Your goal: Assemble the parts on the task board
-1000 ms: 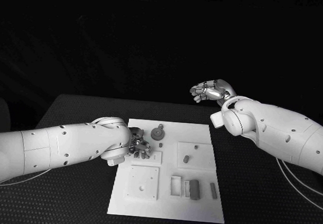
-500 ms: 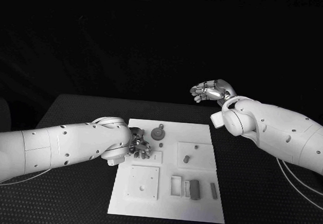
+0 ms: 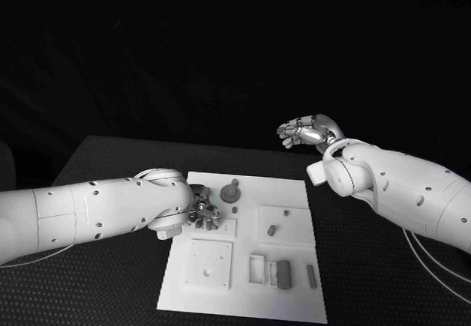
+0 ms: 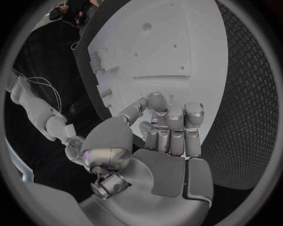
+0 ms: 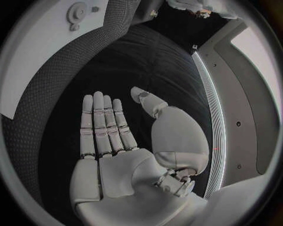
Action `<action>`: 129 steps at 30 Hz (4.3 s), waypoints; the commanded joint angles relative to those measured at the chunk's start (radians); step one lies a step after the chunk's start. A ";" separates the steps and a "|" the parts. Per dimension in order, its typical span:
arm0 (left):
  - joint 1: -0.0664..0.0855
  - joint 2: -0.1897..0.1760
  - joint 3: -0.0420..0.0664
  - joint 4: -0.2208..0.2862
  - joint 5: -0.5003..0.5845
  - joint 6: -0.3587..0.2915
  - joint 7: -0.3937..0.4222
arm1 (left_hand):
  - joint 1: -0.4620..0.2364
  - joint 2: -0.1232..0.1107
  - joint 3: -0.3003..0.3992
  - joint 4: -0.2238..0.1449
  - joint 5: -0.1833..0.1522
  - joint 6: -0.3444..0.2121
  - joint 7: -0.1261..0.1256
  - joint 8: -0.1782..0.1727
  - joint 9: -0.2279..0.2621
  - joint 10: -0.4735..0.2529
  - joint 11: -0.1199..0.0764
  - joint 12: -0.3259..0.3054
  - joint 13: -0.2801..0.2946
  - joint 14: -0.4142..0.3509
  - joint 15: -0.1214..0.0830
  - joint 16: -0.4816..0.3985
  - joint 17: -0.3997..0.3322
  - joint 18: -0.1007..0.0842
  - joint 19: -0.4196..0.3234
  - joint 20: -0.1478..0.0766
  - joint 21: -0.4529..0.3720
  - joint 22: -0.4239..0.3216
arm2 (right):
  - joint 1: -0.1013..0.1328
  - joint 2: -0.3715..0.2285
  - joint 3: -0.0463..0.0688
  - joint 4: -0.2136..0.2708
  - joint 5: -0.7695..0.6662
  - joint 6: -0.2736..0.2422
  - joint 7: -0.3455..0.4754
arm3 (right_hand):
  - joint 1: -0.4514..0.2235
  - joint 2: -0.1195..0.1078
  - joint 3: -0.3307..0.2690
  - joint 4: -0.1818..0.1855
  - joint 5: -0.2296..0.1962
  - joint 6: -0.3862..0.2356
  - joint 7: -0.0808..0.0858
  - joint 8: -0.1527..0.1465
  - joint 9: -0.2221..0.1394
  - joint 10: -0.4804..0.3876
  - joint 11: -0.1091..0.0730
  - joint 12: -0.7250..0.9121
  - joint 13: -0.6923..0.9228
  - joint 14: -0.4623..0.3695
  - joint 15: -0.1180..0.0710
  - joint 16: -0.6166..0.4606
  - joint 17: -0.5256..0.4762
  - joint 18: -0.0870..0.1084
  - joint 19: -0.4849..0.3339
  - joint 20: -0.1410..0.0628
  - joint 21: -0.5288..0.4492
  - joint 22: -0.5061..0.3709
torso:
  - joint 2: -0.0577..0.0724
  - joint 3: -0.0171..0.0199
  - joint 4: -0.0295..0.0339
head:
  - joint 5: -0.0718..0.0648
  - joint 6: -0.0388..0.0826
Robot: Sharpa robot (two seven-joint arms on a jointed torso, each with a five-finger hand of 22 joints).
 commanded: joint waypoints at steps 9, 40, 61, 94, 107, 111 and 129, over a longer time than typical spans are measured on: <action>-0.005 0.014 0.000 -0.007 -0.043 0.035 -0.001 | 0.018 0.019 0.013 -0.010 0.005 -0.004 0.000 0.002 0.001 0.027 -0.035 0.006 0.002 0.070 -0.080 0.004 0.002 0.063 0.013 -0.116 0.007 0.021 | 0.000 0.002 0.001 0.004 -0.006 0.017 0.005 | -0.002 0.012 -0.006 0.000 0.007 -0.002 0.004 -0.002 -0.002 0.001 0.004 -0.004 -0.002 -0.005 0.007 -0.008 0.000 0.007 -0.009 0.001 -0.006 0.001 | 0.000 0.0009 -0.0005 | 0.004 -0.003; -0.015 0.030 0.000 -0.019 -0.070 0.056 0.000 | 0.013 0.020 0.010 -0.006 -0.009 -0.003 0.000 0.001 0.001 0.027 -0.035 0.008 0.005 0.070 -0.079 0.004 0.004 0.064 0.012 -0.115 0.012 0.020 | 0.000 0.001 0.001 0.007 -0.006 0.026 0.005 | 0.000 0.014 -0.006 -0.001 0.008 -0.002 0.005 -0.003 -0.003 0.002 0.004 -0.006 -0.004 -0.012 0.010 -0.015 0.000 0.006 -0.016 0.004 -0.012 0.001 | 0.000 0.0006 -0.0010 | 0.001 -0.007; -0.015 0.029 0.001 -0.030 -0.049 0.058 -0.005 | -0.133 -0.135 -0.035 0.162 -0.212 -0.061 0.010 -0.034 -0.005 0.021 -0.026 0.010 0.021 0.069 -0.072 -0.002 0.020 0.092 -0.001 -0.115 0.015 0.016 | 0.000 0.000 0.001 0.008 -0.006 0.027 0.006 | -0.004 0.013 -0.011 0.002 0.017 -0.004 0.007 -0.004 -0.005 0.001 0.005 -0.009 -0.007 -0.024 0.016 -0.024 0.000 0.004 -0.028 0.007 -0.023 0.002 | 0.000 0.0004 -0.0006 | -0.004 -0.008; 0.003 -0.036 0.011 -0.048 -0.007 0.050 0.025 | -0.224 -0.298 -0.083 0.287 -0.226 -0.075 0.010 -0.028 0.022 0.013 -0.026 0.005 0.037 0.059 -0.071 -0.006 0.039 0.116 -0.019 -0.110 0.020 0.015 | -0.002 -0.006 0.001 0.003 0.000 0.029 0.009 | -0.024 0.015 -0.036 0.007 0.071 -0.007 0.011 -0.005 -0.009 0.001 0.006 -0.015 -0.009 -0.038 0.023 -0.033 0.004 0.004 -0.040 0.012 -0.039 0.007 | -0.001 0.0003 0.0006 | -0.007 0.006; 0.057 -0.019 0.063 -0.164 -0.034 0.035 0.069 | -0.131 -0.149 -0.134 0.185 -0.152 -0.114 0.037 -0.046 0.025 -0.077 0.003 -0.091 -0.006 -0.022 -0.044 -0.121 -0.006 0.093 -0.100 -0.076 -0.051 -0.013 | -0.002 -0.010 0.001 -0.007 0.000 0.032 0.008 | -0.024 0.017 -0.038 0.006 0.073 -0.007 0.011 -0.005 -0.009 0.001 0.006 -0.015 -0.009 -0.040 0.024 -0.034 0.005 0.005 -0.041 0.013 -0.041 0.008 | 0.000 0.0003 -0.0004 | -0.007 0.020; 0.058 0.011 0.065 -0.218 -0.047 0.023 0.086 | -0.109 -0.136 -0.137 0.151 -0.145 -0.126 0.051 -0.053 0.022 -0.127 0.017 -0.158 -0.041 -0.067 -0.026 -0.193 -0.037 0.075 -0.139 -0.059 -0.105 -0.038 | -0.002 -0.009 0.001 -0.008 0.000 0.033 0.008 | -0.023 0.018 -0.038 0.005 0.075 -0.007 0.010 -0.005 -0.009 0.001 0.006 -0.015 -0.009 -0.040 0.024 -0.034 0.005 0.005 -0.041 0.013 -0.041 0.008 | 0.001 0.0001 -0.0010 | -0.008 0.022; 0.055 0.128 0.065 -0.413 -0.104 0.048 0.129 | -0.114 -0.158 -0.146 0.151 -0.163 -0.147 0.064 -0.066 0.017 -0.130 0.030 -0.217 -0.073 -0.074 -0.012 -0.250 -0.055 0.054 -0.152 -0.046 -0.159 -0.067 | -0.003 -0.003 0.001 -0.005 0.000 0.035 0.006 | -0.024 0.020 -0.039 0.005 0.084 -0.007 0.012 -0.005 -0.010 0.001 0.006 -0.016 -0.009 -0.041 0.025 -0.035 0.006 0.005 -0.042 0.014 -0.044 0.009 | 0.002 -0.0004 -0.0014 | -0.009 0.024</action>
